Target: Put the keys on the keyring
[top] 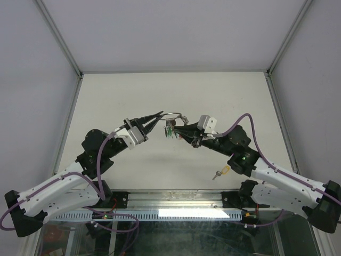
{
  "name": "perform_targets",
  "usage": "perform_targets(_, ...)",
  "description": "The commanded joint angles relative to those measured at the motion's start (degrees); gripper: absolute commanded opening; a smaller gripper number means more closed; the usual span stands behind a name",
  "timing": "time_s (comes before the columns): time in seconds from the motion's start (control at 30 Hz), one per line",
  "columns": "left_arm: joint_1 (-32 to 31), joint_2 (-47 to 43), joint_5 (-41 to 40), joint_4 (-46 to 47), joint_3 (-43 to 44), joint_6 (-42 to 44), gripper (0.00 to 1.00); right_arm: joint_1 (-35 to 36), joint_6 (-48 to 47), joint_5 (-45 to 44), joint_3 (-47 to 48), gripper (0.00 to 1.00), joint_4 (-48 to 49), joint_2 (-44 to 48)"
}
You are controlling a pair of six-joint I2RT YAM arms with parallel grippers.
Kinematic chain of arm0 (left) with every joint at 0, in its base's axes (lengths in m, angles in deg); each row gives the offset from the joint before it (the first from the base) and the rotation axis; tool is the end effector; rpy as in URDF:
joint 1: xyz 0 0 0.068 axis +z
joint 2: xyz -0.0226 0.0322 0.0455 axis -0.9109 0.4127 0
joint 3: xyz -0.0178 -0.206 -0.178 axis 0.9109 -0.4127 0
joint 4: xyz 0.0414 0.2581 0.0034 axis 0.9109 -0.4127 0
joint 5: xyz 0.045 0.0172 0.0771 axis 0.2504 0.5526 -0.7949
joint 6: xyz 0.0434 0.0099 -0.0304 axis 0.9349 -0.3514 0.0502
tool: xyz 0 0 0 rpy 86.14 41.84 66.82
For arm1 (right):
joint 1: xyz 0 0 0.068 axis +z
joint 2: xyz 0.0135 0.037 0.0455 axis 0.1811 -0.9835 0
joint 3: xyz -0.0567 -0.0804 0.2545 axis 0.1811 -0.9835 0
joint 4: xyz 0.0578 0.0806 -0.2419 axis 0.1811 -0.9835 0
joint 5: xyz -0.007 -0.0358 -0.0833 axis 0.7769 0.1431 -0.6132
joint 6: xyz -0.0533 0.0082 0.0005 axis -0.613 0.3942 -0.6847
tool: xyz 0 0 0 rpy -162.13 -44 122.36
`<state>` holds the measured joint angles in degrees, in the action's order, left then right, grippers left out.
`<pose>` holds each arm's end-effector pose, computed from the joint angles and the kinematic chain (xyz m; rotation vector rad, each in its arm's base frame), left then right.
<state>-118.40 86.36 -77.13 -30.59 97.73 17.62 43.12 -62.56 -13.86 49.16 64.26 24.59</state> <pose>0.1051 -0.1466 0.3838 0.9174 0.8793 -0.4553 0.1162 0.1738 0.3357 -0.9766 1.0675 0.7903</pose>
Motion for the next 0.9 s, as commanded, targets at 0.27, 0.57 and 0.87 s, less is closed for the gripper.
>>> perform_targets(0.27, 0.57, -1.78, 2.94, 4.87, 3.18, -1.22, 0.00, 0.77, -1.81, -2.74, 0.53, 0.19, 4.63, 1.09)
perform_targets(0.57, 0.62, -2.00, 3.30, 4.51, 3.27, -1.13, 0.00, 1.15, -2.33, -3.21, 0.59, 0.23, 4.68, 1.31)
perform_targets(0.87, 0.58, -1.61, 3.56, 4.51, 3.39, -1.13, 0.00, 1.37, -3.35, -4.14, 0.43, 0.26, 4.84, 2.00)
